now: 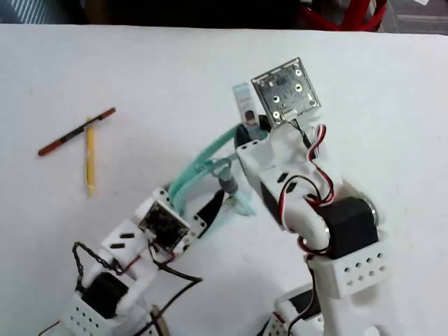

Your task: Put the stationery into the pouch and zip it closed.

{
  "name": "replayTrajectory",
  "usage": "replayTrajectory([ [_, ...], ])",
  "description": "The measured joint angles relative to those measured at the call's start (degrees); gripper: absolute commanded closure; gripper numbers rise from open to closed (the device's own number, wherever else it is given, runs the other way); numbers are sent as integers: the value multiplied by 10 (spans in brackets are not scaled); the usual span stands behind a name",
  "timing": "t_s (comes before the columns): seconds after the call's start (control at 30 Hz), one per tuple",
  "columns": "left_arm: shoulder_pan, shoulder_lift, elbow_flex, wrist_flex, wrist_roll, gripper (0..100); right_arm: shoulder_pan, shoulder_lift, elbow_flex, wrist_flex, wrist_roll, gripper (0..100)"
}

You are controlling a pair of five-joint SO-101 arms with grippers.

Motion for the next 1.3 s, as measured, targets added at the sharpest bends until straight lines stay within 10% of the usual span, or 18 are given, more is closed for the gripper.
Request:
replayTrajectory([
  [1.3,-4,0,1,-5,0,842,-49,-84,84,-31,50,851],
])
